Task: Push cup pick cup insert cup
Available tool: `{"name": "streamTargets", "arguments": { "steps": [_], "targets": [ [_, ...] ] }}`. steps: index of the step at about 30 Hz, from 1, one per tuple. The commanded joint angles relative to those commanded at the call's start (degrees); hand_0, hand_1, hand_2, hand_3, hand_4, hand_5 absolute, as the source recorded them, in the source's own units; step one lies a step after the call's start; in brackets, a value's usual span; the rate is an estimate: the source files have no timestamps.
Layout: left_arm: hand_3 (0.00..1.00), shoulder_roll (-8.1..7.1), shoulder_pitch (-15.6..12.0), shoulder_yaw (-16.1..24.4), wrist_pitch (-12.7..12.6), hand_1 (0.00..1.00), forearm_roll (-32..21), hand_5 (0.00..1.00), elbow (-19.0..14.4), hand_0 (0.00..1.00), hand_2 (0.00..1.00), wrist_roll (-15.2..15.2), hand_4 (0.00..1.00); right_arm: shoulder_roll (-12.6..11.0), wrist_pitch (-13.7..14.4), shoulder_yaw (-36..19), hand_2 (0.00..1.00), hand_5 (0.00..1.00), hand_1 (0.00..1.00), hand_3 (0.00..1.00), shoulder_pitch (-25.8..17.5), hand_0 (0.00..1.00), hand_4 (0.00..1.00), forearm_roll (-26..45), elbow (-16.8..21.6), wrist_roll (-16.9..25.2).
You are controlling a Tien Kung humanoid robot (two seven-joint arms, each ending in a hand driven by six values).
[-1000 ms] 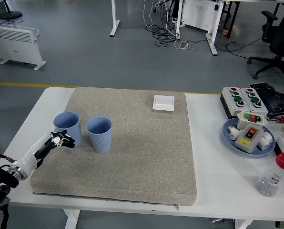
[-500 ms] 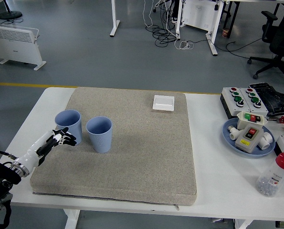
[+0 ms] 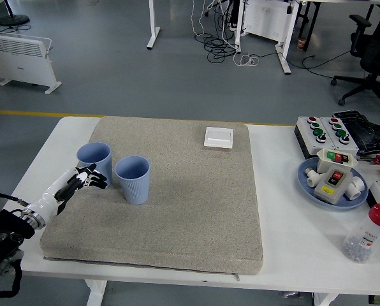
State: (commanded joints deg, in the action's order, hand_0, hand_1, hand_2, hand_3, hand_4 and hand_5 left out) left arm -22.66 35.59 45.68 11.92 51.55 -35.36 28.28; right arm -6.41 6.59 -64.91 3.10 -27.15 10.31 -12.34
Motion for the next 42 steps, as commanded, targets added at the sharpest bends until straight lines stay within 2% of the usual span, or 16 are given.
{"name": "streamTargets", "arguments": {
  "steps": [14, 19, 25, 30, 31, 32, 35, 37, 38, 42],
  "targets": [
    [0.491, 1.21, 1.35, -0.84, 0.31, 0.586, -1.12, 0.998, 3.14, 0.757, 0.531, 0.67, 0.559, 0.14, 0.02, 0.56, 0.659, 0.483, 0.651, 0.582, -0.08, 0.726, 0.127, 0.28, 0.00, -0.01],
    [0.491, 1.29, 1.38, -0.81, 0.30, 0.586, -1.07, 0.998, 3.05, 0.757, 0.531, 0.80, 0.559, 0.14, 0.00, 0.65, 0.659, 0.483, 0.651, 0.582, -0.20, 0.726, 0.127, 0.29, 0.00, -0.04],
    [0.491, 0.64, 0.86, -0.22, 0.17, 0.587, -0.79, 0.998, 1.54, 0.760, 0.533, 0.80, 0.557, 0.13, -0.02, 0.60, 0.659, 0.483, 0.650, 0.582, -0.41, 0.726, 0.127, 0.26, 0.00, -0.06],
    [0.491, -0.32, -0.16, 0.72, -0.24, 0.584, -0.46, 0.998, -1.15, 0.750, 0.530, 0.68, 0.558, 0.15, 0.01, 0.49, 0.659, 0.482, 0.650, 0.582, -0.61, 0.726, 0.127, 0.05, 0.00, -0.08],
    [0.491, -0.90, -0.81, 1.47, -0.48, 0.584, 0.13, 0.998, -2.57, 0.750, 0.530, 0.54, 0.558, 0.14, 0.01, 0.46, 0.659, 0.482, 0.650, 0.582, -0.67, 0.726, 0.127, 0.11, 0.00, -0.06],
    [0.491, -1.39, -1.37, 2.21, -0.70, 0.571, 0.86, 0.998, -3.88, 0.674, 0.525, 0.41, 0.560, 0.13, 0.01, 0.41, 0.659, 0.482, 0.650, 0.582, -0.69, 0.726, 0.127, 0.11, 0.00, -0.06],
    [0.491, -2.45, -2.66, 4.11, -1.07, 0.571, 2.59, 0.998, -6.76, 0.674, 0.525, 0.11, 0.560, 0.11, -0.01, 0.34, 0.659, 0.482, 0.650, 0.582, -0.73, 0.726, 0.127, 0.22, 0.00, -0.04],
    [0.491, -3.56, -3.88, 6.07, -1.32, 0.571, 4.10, 0.998, -9.54, 0.674, 0.525, -0.38, 0.560, 0.10, -0.03, 0.24, 0.659, 0.482, 0.650, 0.582, -0.76, 0.726, 0.127, 0.35, 0.00, -0.03],
    [0.492, -4.33, -4.57, 7.13, -1.44, 0.547, 5.04, 0.998, -10.97, 0.543, 0.520, -0.76, 0.576, 0.09, -0.03, 0.20, 0.659, 0.483, 0.650, 0.582, -0.75, 0.726, 0.127, 0.45, 0.00, -0.02],
    [0.492, -7.17, -6.41, 10.93, -1.79, 0.547, 7.94, 0.998, -17.67, 0.543, 0.520, -1.99, 0.576, -0.04, -0.03, -0.14, 0.659, 0.483, 0.650, 0.582, -0.74, 0.726, 0.127, 0.50, 0.00, -0.01]
  ]
}}
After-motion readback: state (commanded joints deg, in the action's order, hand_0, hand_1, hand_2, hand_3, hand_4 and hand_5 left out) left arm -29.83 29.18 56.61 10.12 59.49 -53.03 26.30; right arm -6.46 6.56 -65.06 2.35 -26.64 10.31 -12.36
